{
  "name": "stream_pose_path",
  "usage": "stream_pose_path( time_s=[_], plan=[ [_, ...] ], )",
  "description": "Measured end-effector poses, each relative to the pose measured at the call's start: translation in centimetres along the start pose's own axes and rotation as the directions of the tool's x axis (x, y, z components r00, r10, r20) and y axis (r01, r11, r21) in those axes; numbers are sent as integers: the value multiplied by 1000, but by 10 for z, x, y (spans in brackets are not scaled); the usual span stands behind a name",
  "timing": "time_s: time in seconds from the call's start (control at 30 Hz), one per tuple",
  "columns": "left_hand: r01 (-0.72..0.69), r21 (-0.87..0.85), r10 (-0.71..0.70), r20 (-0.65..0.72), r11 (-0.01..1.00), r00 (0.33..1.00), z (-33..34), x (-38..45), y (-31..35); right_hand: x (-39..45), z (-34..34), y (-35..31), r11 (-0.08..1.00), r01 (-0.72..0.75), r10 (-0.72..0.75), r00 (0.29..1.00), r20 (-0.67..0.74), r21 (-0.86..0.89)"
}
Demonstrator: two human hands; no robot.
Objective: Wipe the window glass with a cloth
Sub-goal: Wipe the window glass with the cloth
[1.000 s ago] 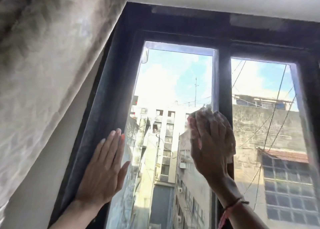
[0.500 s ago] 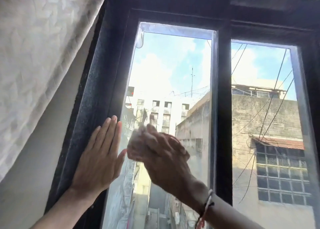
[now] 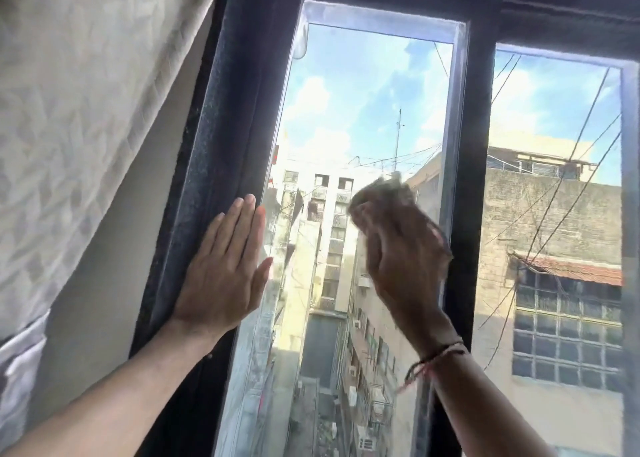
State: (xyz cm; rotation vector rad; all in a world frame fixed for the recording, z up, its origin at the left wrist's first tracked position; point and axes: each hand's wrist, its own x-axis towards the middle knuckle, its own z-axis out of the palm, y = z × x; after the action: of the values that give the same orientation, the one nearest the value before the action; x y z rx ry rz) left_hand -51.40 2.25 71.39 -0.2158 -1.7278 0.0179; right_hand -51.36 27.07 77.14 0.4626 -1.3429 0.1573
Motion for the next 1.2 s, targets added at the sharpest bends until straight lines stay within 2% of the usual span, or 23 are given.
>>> stream_pose_path(
  time_s=[0.03,0.07,0.1,0.17,0.2,0.27,0.33,0.37,0.4,0.43,0.5,0.53,0.57,0.63,0.7,0.87,0.9,1.0,1.03,1.07,1.13,1.17,1.2],
  plan=[
    [-2,1,2,-11,1000,1000,2,-1,-1,13,-2,6,983,-182,183,983,-26,4],
    [-7,12,8,-20,1000,1000,4,-2,-3,14,2,2,962,-273,273,961,-52,-3],
    [-9,27,9,-24,1000,1000,6,-2,-3,7,8,-9,972,-236,234,970,-60,-24],
    [-13,39,14,-11,999,1000,6,-2,-2,-27,11,-28,995,97,-95,993,74,-19],
    [-11,36,11,-3,999,1000,6,-2,-1,-42,5,-27,964,266,-265,954,139,16],
    [-5,40,5,-4,999,1000,5,-1,0,-38,-5,-2,941,338,-334,933,134,-10],
    [2,38,-2,3,999,1000,2,-1,2,-26,-11,9,998,59,-57,997,61,-33],
    [6,37,-6,6,999,1000,1,-2,3,-26,-12,2,994,-99,100,995,25,-38],
    [11,42,-11,10,999,1000,1,-2,4,-30,-10,-11,987,-148,149,989,12,-55],
    [17,43,-18,17,999,1000,0,-3,4,-36,-5,-23,994,-79,81,996,31,-71],
    [18,34,-19,38,999,999,-2,-2,6,-51,0,-31,975,219,-214,969,125,-26],
    [21,33,-22,41,999,999,-3,-3,6,-50,-4,-27,952,306,-301,943,144,-13],
    [15,31,-16,40,999,999,-4,-1,6,-43,-7,-19,953,300,-293,948,128,-35],
    [13,31,-14,41,999,999,-7,1,7,-27,-11,-12,991,90,-84,995,61,-103],
    [9,35,-11,45,999,999,-8,1,6,-26,-13,-22,987,-107,114,992,50,-123],
    [15,60,-17,36,998,999,-5,-1,2,-29,-7,-8,996,30,-25,998,66,-79],
    [15,66,-18,34,998,999,-4,-1,2,-24,-7,2,993,15,-8,998,56,-119],
    [16,77,-17,9,997,1000,-1,-3,2,-19,-1,1,968,-228,230,973,11,-105],
    [19,75,-19,-1,997,1000,0,-4,2,-24,1,-7,981,-162,164,986,9,-107],
    [16,68,-16,-5,998,1000,1,-4,4,-31,2,-11,998,8,-5,999,42,-69],
    [10,59,-9,-5,998,1000,3,-6,4,-39,6,4,945,326,-325,939,116,7],
    [7,60,-7,-9,998,1000,3,-6,3,-28,6,14,945,328,-324,938,121,-8],
    [4,56,-3,-14,998,1000,3,-6,1,-15,8,19,980,195,-190,976,108,-33]
  ],
)
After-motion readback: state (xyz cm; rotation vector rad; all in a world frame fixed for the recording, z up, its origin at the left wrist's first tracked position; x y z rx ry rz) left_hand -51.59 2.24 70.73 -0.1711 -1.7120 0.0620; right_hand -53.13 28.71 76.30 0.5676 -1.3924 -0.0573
